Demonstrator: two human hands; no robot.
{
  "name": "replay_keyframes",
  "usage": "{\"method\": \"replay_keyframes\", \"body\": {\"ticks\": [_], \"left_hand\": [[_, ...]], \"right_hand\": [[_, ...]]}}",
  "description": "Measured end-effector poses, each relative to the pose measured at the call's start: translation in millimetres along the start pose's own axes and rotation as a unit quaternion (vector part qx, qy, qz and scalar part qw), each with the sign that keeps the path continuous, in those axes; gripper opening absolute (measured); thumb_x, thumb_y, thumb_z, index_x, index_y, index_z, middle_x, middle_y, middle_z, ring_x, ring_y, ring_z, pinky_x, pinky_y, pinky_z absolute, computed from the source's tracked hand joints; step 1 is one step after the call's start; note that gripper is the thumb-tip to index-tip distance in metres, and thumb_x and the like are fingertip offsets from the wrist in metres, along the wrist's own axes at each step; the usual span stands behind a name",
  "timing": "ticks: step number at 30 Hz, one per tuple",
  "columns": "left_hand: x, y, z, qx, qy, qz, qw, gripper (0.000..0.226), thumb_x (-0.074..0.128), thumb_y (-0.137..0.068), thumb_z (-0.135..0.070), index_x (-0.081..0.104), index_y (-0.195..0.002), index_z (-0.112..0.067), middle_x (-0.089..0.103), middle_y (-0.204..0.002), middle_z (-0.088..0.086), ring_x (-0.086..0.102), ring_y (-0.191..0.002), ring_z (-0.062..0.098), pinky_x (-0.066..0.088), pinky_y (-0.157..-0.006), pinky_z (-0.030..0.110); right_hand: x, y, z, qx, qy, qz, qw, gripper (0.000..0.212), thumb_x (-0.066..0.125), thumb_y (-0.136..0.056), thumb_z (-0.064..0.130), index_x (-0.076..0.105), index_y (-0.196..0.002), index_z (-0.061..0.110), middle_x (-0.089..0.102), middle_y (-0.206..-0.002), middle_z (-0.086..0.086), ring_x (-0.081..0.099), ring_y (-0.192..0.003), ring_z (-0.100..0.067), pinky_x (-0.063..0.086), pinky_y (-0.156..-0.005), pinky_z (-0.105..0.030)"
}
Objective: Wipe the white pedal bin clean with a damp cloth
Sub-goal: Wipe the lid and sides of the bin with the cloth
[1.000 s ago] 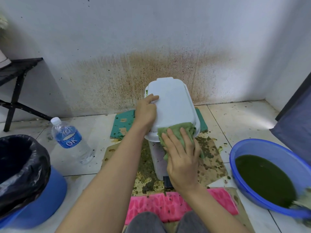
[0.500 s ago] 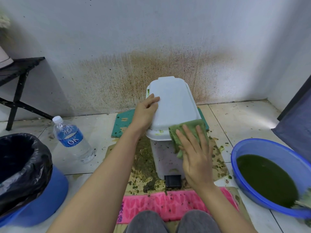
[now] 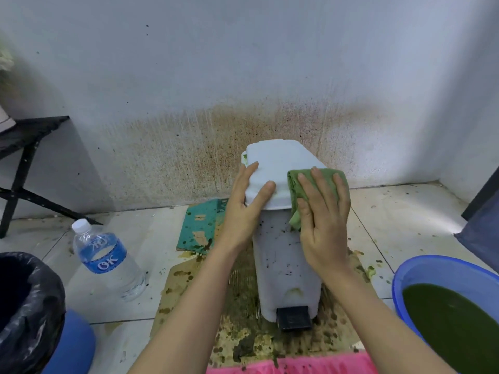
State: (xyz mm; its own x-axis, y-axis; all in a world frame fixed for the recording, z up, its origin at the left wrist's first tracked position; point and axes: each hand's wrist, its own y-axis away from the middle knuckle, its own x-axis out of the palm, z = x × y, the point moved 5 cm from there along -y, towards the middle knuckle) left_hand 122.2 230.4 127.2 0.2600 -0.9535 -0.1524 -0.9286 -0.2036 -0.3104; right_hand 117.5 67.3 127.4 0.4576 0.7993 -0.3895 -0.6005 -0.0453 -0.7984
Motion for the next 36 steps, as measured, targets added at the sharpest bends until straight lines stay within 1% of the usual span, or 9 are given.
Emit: {"method": "replay_keyframes", "body": {"ticks": [6, 9, 11, 16, 21, 27, 32, 34, 36], "left_hand": [[3, -67, -4, 0.000, 0.034, -0.053, 0.998, 0.044, 0.065, -0.082, -0.054, 0.062, -0.120, -0.032, 0.057, -0.125, -0.017, 0.059, -0.109, 0.002, 0.053, -0.080, 0.024], [3, -86, 3, -0.009, 0.052, -0.067, 0.996, 0.040, 0.067, -0.085, -0.052, 0.064, -0.116, -0.028, 0.063, -0.121, -0.003, 0.065, -0.103, 0.015, 0.057, -0.073, 0.027], [2, -96, 5, -0.011, 0.052, -0.064, 0.997, 0.036, 0.067, -0.088, -0.050, 0.065, -0.115, -0.026, 0.065, -0.113, -0.002, 0.067, -0.095, 0.012, 0.057, -0.069, 0.026], [1, -109, 8, -0.002, 0.044, -0.049, 0.998, 0.029, 0.065, -0.091, -0.048, 0.066, -0.109, -0.024, 0.064, -0.101, -0.004, 0.064, -0.073, -0.004, 0.051, -0.059, 0.016], [4, -112, 5, -0.012, 0.034, -0.049, 0.998, 0.028, 0.064, -0.092, -0.050, 0.065, -0.107, -0.027, 0.064, -0.104, -0.005, 0.064, -0.076, -0.001, 0.051, -0.059, 0.016], [4, -109, 4, -0.020, 0.038, -0.046, 0.998, 0.027, 0.066, -0.091, -0.048, 0.065, -0.108, -0.027, 0.064, -0.099, -0.009, 0.062, -0.071, -0.008, 0.050, -0.060, 0.014], [-5, -104, 4, -0.034, 0.018, -0.001, 0.999, 0.028, 0.065, -0.091, -0.051, 0.064, -0.112, -0.032, 0.064, -0.100, -0.008, 0.063, -0.075, -0.003, 0.051, -0.064, 0.016], [-9, -102, 3, -0.027, 0.008, 0.026, 0.999, 0.031, 0.064, -0.093, -0.048, 0.064, -0.118, -0.029, 0.063, -0.110, -0.008, 0.061, -0.079, -0.011, 0.047, -0.065, 0.009], [-12, -102, 2, -0.024, 0.006, 0.036, 0.999, 0.032, 0.064, -0.094, -0.043, 0.065, -0.122, -0.026, 0.062, -0.118, -0.009, 0.059, -0.081, -0.018, 0.044, -0.065, 0.003]], "right_hand": [[27, -43, -32, -0.002, 0.024, 0.010, 1.000, 0.045, 0.036, -0.103, 0.025, 0.043, -0.146, 0.022, 0.034, -0.157, 0.001, 0.017, -0.149, -0.024, 0.024, -0.109, -0.060], [41, -22, -50, -0.008, 0.026, -0.002, 1.000, 0.050, 0.039, -0.101, 0.013, 0.034, -0.150, 0.021, 0.024, -0.160, 0.000, 0.010, -0.151, -0.026, 0.021, -0.113, -0.061], [50, 6, -61, 0.013, 0.035, 0.008, 0.999, 0.057, 0.042, -0.097, 0.005, 0.032, -0.150, 0.023, 0.024, -0.160, -0.001, 0.013, -0.151, -0.027, 0.022, -0.113, -0.061], [56, 38, -65, 0.085, 0.077, 0.002, 0.993, 0.048, 0.035, -0.102, 0.027, 0.031, -0.150, 0.029, 0.028, -0.159, 0.005, 0.027, -0.143, -0.024, 0.023, -0.105, -0.038], [61, -1, -42, 0.143, 0.087, -0.047, 0.985, 0.045, 0.037, -0.101, 0.024, 0.046, -0.145, 0.021, 0.042, -0.152, 0.002, 0.040, -0.121, -0.032, 0.037, -0.095, -0.047], [77, -27, -2, 0.016, 0.167, -0.057, 0.984, 0.050, 0.056, -0.089, 0.008, 0.055, -0.138, 0.016, 0.055, -0.141, 0.001, 0.038, -0.117, -0.033, 0.040, -0.089, -0.049], [101, 15, 11, -0.233, 0.279, 0.029, 0.931, 0.046, 0.044, -0.091, 0.011, 0.061, -0.131, 0.028, 0.055, -0.141, 0.010, 0.034, -0.131, -0.026, 0.031, -0.094, -0.047], [97, 36, -2, -0.259, 0.305, 0.032, 0.916, 0.052, 0.040, -0.094, 0.011, 0.051, -0.141, 0.030, 0.047, -0.148, 0.012, 0.032, -0.135, -0.023, 0.029, -0.096, -0.047], [86, 44, -16, -0.236, 0.320, 0.014, 0.918, 0.057, 0.050, -0.092, 0.017, 0.042, -0.147, 0.032, 0.040, -0.153, 0.012, 0.031, -0.136, -0.023, 0.027, -0.097, -0.048]]}}
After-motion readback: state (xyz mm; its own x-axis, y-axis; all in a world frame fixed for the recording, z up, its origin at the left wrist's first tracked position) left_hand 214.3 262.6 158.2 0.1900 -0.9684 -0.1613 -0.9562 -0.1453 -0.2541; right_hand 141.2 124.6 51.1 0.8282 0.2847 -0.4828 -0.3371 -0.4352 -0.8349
